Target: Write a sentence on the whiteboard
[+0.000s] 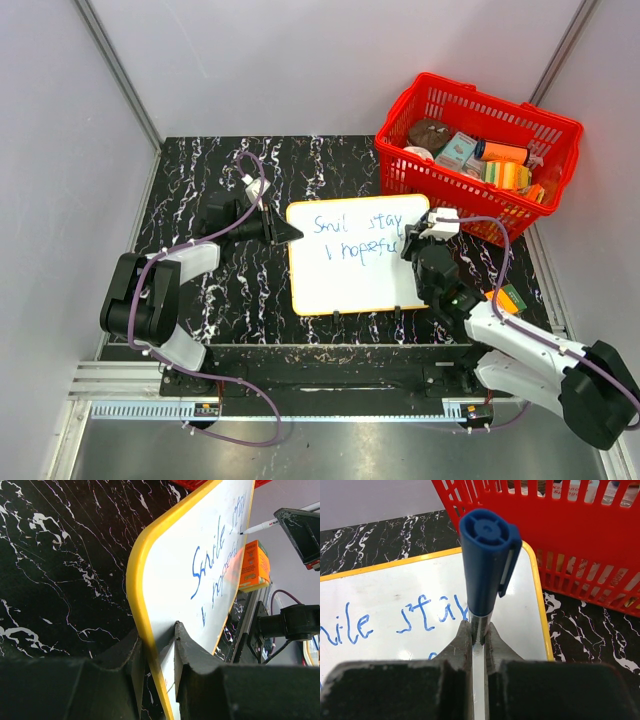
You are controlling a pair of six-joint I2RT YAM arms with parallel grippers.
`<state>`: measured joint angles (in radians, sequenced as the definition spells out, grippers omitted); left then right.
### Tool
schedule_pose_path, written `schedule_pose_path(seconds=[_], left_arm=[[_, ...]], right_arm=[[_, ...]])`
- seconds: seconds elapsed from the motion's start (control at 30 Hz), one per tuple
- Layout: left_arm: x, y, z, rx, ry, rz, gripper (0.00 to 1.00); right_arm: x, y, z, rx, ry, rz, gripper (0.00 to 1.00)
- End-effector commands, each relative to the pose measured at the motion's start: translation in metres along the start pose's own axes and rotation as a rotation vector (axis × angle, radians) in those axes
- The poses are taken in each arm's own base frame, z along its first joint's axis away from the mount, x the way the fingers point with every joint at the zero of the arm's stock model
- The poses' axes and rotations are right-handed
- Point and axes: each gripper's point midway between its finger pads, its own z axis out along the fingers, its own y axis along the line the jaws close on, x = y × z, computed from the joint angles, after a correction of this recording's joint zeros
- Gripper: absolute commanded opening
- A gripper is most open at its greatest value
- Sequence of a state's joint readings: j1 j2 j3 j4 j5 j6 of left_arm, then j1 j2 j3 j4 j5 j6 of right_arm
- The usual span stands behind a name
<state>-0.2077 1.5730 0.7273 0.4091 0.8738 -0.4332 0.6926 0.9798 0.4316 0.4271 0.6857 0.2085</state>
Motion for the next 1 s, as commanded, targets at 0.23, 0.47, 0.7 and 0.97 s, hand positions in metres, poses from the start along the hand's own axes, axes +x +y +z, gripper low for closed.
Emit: schedule_pose_path(seconds=[0.23,0.47,0.7,0.97], left_arm=[[-0.001,0.055,0.003,-0.237,-0.022,0.145,0.0],[0.001,0.056,0.003,-0.244,-0.018,0.147,0.0],[0.001,0.056,0.004,-0.245,-0.014,0.149,0.0],[0.001,0.056,0.003,-0.248,-0.016,0.152,0.0]], right_arm=[[0.017,-0.007,-0.011,-0.015,0.053,0.043,0.0],[0.022,-0.01,-0.018,-0.019,0.076,0.057,0.0],[0.024,-0.011,-0.022,-0.025,0.09,0.066,0.0],[0.018,-0.02,-0.027,0.003,0.07,0.061,0.0]])
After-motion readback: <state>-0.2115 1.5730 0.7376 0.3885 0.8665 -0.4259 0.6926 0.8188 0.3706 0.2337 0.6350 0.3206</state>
